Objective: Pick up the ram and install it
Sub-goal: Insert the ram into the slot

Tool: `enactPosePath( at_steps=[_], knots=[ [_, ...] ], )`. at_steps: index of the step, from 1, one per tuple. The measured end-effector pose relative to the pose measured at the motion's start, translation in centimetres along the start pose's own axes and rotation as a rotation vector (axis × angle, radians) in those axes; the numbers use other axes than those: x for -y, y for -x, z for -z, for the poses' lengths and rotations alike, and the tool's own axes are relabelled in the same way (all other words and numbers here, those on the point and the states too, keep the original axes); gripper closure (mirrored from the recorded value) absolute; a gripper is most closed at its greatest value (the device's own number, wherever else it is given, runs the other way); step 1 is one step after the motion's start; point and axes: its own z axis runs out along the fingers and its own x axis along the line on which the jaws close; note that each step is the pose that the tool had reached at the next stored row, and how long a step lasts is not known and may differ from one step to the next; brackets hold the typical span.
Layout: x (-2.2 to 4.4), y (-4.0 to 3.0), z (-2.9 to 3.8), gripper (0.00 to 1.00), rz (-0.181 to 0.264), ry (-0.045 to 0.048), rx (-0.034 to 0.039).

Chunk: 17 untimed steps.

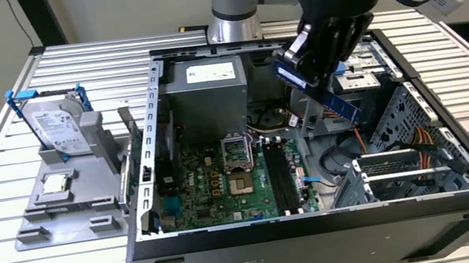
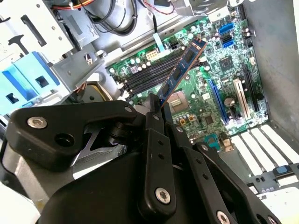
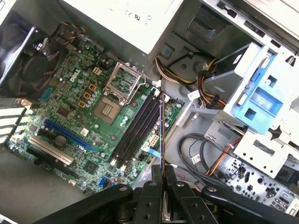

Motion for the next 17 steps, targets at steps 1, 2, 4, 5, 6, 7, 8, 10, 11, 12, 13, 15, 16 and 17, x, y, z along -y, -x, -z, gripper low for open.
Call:
enactPosePath(
  at_steps=[1, 2, 4, 5, 6, 7, 8, 10, 11, 12, 13, 15, 16, 17],
  knots=[
    [0.00, 0.00, 0.00, 1.00, -0.006, -0.0003, 0.0001],
    [0.00, 0.00, 0.00, 1.00, -0.012, -0.0006, 0.0001],
    [0.00, 0.00, 0.00, 1.00, -0.024, -0.0012, 0.0002],
    [0.00, 0.00, 0.00, 1.00, -0.030, -0.0015, 0.0002],
    [0.00, 0.00, 0.00, 1.00, -0.036, -0.0018, 0.0003],
    [0.00, 0.00, 0.00, 1.00, -0.041, -0.0021, 0.0003],
    [0.00, 0.00, 0.00, 1.00, -0.047, -0.0023, 0.0003],
    [0.00, 0.00, 0.00, 1.00, -0.057, -0.0029, 0.0004],
    [0.00, 0.00, 0.00, 1.00, -0.063, -0.0032, 0.0004],
    [0.00, 0.00, 0.00, 1.00, -0.068, -0.0034, 0.0004],
    [0.00, 0.00, 0.00, 1.00, -0.073, -0.0037, 0.0005],
    [0.00, 0.00, 0.00, 1.00, -0.084, -0.0042, 0.0006],
    [0.00, 0.00, 0.00, 1.00, -0.092, -0.0047, 0.0006],
    [0.00, 0.00, 0.00, 1.00, -0.101, -0.0050, 0.0007]
  ],
)
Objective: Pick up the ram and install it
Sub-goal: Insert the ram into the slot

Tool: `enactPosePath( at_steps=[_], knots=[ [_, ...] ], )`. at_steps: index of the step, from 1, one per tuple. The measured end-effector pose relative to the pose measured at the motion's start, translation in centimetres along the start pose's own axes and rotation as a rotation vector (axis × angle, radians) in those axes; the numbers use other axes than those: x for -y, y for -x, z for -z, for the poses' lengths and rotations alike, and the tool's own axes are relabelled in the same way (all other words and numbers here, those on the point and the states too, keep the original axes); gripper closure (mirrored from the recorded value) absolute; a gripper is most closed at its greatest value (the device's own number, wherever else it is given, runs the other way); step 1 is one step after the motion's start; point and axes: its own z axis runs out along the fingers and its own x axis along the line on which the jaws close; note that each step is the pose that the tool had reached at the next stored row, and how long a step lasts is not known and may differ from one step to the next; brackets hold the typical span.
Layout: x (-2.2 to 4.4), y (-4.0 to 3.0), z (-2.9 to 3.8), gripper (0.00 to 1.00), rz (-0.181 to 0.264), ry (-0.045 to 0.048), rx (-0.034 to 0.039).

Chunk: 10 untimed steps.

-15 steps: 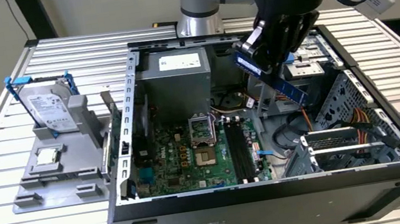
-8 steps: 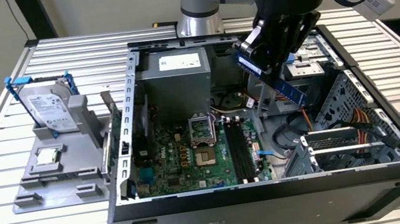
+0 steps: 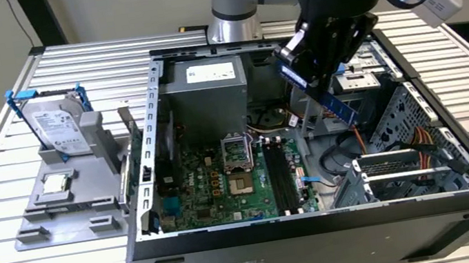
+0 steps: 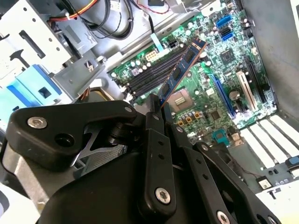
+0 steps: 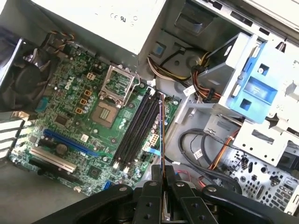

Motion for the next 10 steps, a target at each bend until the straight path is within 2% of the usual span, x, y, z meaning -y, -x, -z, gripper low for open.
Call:
enactPosePath(
  at_steps=[10],
  knots=[
    [0.00, 0.00, 0.00, 1.00, -0.100, -0.0051, 0.0006]
  ],
)
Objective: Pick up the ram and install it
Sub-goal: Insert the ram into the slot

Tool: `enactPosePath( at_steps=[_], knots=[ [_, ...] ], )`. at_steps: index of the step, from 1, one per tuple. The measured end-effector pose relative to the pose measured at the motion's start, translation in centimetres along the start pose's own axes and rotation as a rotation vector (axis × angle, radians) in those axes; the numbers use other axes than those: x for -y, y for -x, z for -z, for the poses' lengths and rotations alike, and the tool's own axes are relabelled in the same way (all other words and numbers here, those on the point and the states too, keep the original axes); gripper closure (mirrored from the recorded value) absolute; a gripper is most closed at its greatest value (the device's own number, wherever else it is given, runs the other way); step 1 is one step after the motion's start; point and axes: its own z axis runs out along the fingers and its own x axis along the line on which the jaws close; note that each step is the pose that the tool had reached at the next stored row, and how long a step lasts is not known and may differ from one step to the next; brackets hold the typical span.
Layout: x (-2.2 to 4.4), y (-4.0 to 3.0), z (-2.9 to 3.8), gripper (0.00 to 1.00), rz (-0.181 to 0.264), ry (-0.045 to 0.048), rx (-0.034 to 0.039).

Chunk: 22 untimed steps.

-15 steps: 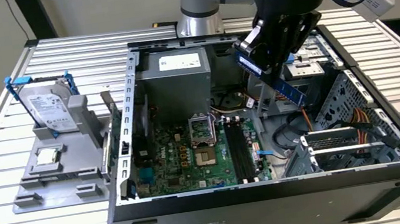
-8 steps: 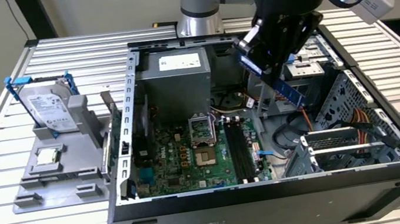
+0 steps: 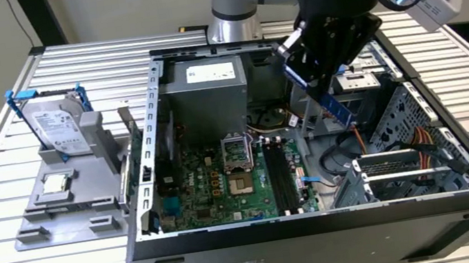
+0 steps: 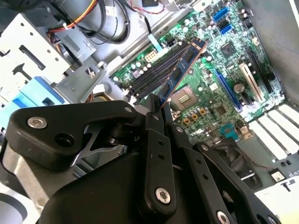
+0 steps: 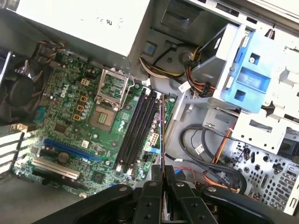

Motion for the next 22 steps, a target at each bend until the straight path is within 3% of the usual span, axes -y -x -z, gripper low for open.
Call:
enactPosePath(
  at_steps=[22],
  knots=[
    [0.00, 0.00, 0.00, 1.00, -0.199, -0.0099, 0.0015]
  ],
)
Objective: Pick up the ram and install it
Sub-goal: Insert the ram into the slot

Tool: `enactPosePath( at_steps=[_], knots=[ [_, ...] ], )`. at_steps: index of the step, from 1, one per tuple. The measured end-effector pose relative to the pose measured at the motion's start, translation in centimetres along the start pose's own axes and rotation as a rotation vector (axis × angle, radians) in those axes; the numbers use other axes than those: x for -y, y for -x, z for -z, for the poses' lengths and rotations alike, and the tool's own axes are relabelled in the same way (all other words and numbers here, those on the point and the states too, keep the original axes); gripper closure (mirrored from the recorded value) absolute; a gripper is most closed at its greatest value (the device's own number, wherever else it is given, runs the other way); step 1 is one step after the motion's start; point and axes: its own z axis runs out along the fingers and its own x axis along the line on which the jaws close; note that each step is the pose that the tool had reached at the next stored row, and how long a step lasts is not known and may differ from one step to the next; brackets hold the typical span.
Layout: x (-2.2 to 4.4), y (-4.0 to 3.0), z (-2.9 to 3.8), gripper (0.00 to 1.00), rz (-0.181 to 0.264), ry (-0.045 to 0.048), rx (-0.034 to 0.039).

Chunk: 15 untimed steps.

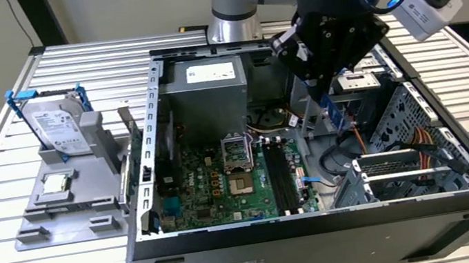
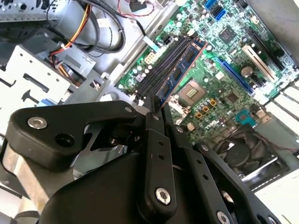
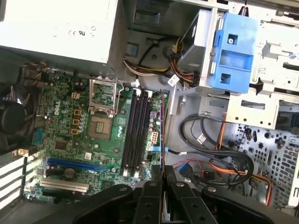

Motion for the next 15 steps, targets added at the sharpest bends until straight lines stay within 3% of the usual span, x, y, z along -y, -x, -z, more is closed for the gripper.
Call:
enactPosePath(
  at_steps=[6, 15],
  knots=[
    [0.00, 0.00, 0.00, 1.00, -0.050, -0.0025, 0.0003],
    [-0.01, 0.00, -0.06, 1.00, -0.051, -0.0028, 0.0003]
  ],
)
